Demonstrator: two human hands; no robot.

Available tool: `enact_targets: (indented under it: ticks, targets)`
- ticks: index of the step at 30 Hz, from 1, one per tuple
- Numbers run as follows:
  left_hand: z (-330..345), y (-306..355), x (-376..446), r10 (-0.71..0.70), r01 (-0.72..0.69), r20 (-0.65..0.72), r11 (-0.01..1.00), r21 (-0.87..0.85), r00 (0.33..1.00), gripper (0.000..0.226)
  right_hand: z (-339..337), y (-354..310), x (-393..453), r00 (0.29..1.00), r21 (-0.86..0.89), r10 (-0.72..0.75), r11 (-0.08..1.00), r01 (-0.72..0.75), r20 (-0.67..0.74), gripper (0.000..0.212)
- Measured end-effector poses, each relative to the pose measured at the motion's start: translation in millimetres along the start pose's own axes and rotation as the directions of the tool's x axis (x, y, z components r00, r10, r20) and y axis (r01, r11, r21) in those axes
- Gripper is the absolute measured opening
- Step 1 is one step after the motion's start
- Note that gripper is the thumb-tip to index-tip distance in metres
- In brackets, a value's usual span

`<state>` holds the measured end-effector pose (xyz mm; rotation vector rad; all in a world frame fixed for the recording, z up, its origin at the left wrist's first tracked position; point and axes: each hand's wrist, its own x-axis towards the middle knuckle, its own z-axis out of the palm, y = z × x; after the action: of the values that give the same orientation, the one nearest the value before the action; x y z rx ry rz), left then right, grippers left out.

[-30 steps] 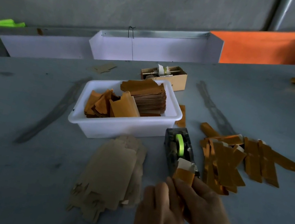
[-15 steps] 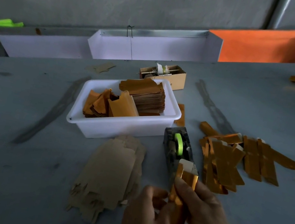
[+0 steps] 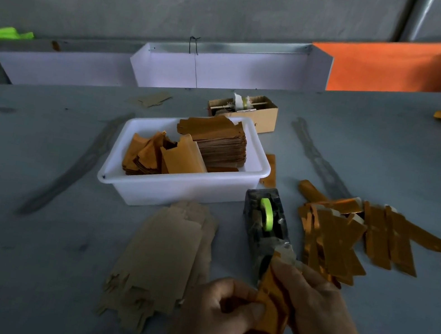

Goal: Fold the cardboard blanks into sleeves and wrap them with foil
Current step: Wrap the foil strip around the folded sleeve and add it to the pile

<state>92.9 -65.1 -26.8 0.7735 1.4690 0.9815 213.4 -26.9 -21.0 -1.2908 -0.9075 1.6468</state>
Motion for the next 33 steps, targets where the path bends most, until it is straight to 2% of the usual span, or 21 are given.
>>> enact_targets:
  ticks: [2, 4, 6, 7, 9, 11, 15, 20, 25, 26, 28, 30, 31, 33]
  targets:
    - [-1.2, 1.2, 1.9, 0.024, -0.026, -0.058, 0.999, -0.036, 0.998, 0.009, -2.3, -3.6, -0.7, 0.997, -0.052, -0.076, 0.996, 0.076, 0.014, 0.029]
    - [-5.5, 2.4, 6.3, 0.035, -0.054, -0.152, 0.991, -0.126, 0.988, 0.019, -8.1, -8.2, 1.5, 0.971, -0.201, -0.238, 0.953, 0.226, -0.036, 0.027]
    - [-11.3, 6.3, 10.2, 0.002, -0.058, -0.228, 0.970, -0.237, 0.974, 0.025, -19.1, -13.2, 9.5, 0.914, -0.355, -0.384, 0.878, 0.320, -0.127, 0.012]
    - [-13.7, 8.8, 11.5, -0.010, -0.056, -0.237, 0.961, -0.269, 0.971, 0.021, -24.5, -15.2, 15.2, 0.905, -0.403, -0.403, 0.857, 0.320, -0.139, 0.009]
    - [-17.0, 9.7, 15.6, -0.013, -0.054, -0.239, 0.960, -0.275, 0.971, 0.019, -30.2, -15.8, 26.9, 0.937, -0.437, -0.336, 0.860, 0.263, -0.098, 0.012]
    - [-16.4, 9.6, 18.6, 0.005, -0.057, -0.242, 0.977, -0.205, 0.970, 0.023, -30.4, -14.1, 37.0, 0.973, -0.459, -0.223, 0.872, 0.171, -0.060, 0.011]
    - [-7.6, 10.0, 21.8, 0.026, -0.056, -0.249, 0.991, -0.118, 0.968, 0.014, -26.1, -11.2, 48.1, 0.994, -0.431, -0.109, 0.898, 0.093, -0.013, 0.012]
    - [7.9, 14.4, 21.8, -0.005, -0.020, -0.213, 0.993, -0.113, 0.977, 0.018, -19.4, -10.7, 48.3, 0.993, -0.486, -0.112, 0.870, 0.082, -0.033, 0.011]
    - [20.7, 15.4, 26.7, -0.097, 0.051, -0.184, 0.969, -0.243, 0.978, 0.020, -12.7, -10.3, 45.6, 0.984, -0.468, -0.177, 0.873, 0.139, -0.037, 0.015]
    - [21.8, 14.0, 28.5, -0.099, 0.050, -0.186, 0.966, -0.255, 0.977, 0.020, -12.4, -9.8, 44.6, 0.984, -0.427, -0.174, 0.892, 0.146, -0.028, 0.016]
    - [22.9, 10.7, 31.1, -0.099, 0.044, -0.196, 0.962, -0.269, 0.976, 0.023, -15.2, -9.9, 42.5, 0.993, -0.226, -0.115, 0.967, 0.119, 0.031, 0.018]
    - [22.5, 8.2, 32.0, -0.096, 0.035, -0.199, 0.958, -0.286, 0.975, 0.026, -19.2, -10.6, 40.5, 0.994, -0.084, -0.082, 0.993, 0.088, 0.071, 0.016]
    - [22.0, 7.8, 32.0, -0.093, 0.033, -0.196, 0.957, -0.290, 0.976, 0.028, -21.2, -9.4, 40.4, 0.993, -0.108, -0.103, 0.988, 0.109, 0.058, 0.016]
    - [19.9, 6.9, 31.8, -0.091, 0.032, -0.189, 0.955, -0.295, 0.978, 0.035, -24.4, -5.6, 40.5, 0.973, -0.398, -0.227, 0.898, 0.190, -0.047, 0.012]
